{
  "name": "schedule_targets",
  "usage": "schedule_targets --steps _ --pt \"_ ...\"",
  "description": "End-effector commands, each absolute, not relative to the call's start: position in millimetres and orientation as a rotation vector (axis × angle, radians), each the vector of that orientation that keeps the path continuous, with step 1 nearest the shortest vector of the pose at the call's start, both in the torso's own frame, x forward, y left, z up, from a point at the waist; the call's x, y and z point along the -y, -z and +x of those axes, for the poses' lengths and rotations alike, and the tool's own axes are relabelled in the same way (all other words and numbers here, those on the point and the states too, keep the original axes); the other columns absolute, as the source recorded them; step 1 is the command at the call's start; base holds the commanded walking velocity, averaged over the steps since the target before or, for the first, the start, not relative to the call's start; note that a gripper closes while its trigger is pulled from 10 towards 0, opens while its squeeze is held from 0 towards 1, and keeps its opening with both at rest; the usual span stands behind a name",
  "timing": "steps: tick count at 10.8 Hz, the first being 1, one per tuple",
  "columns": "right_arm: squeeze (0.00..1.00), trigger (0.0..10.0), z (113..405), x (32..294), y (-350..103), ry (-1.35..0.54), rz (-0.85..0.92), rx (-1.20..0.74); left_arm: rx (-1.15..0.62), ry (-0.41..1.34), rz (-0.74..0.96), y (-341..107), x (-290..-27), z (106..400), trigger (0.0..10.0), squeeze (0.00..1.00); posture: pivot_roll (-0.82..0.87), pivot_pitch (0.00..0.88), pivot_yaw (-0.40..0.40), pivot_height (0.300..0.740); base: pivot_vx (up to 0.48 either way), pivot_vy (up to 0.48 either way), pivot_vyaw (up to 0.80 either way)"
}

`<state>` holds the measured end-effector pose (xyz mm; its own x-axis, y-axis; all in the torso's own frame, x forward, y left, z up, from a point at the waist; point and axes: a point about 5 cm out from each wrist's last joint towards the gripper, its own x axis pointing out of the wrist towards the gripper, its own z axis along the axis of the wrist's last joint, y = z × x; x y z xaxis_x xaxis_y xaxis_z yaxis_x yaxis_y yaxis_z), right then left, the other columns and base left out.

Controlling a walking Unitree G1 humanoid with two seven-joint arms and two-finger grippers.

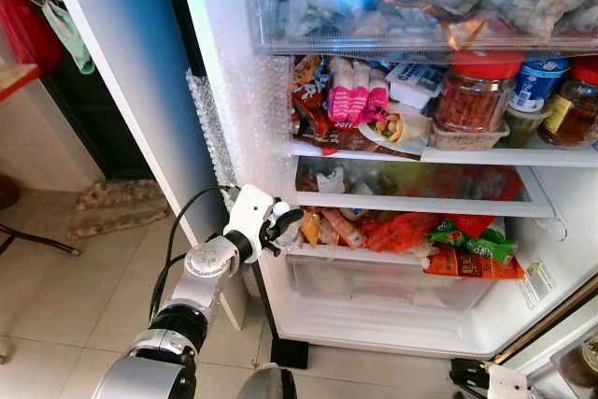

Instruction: Restocking fridge

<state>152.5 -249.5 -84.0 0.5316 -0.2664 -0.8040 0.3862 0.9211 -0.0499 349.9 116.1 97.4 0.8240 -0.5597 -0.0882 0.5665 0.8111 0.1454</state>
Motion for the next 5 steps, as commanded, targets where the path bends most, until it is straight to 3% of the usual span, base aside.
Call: schedule_targets --steps 1,2,5 --pt "0.00 10.0 152.8 246.8 84.6 0.380 0.148 -0.932 -0.040 0.622 0.182 -101.8 -114.0 352.3 10.0 0.00 0.04 0.027 0.089 0.649 0.000 0.000 0.00" --pt "0.00 10.0 153.0 247.3 84.4 0.381 0.152 -0.929 -0.038 0.637 0.195 -102.2 -110.9 352.2 10.0 0.00 0.04 0.028 0.091 0.649 0.000 0.000 0.00" --pt "0.00 10.0 152.7 246.6 84.7 0.383 0.148 -0.931 -0.040 0.627 0.194 -101.5 -111.1 352.5 10.0 0.00 0.03 0.026 0.093 0.649 0.000 -0.356 0.00"
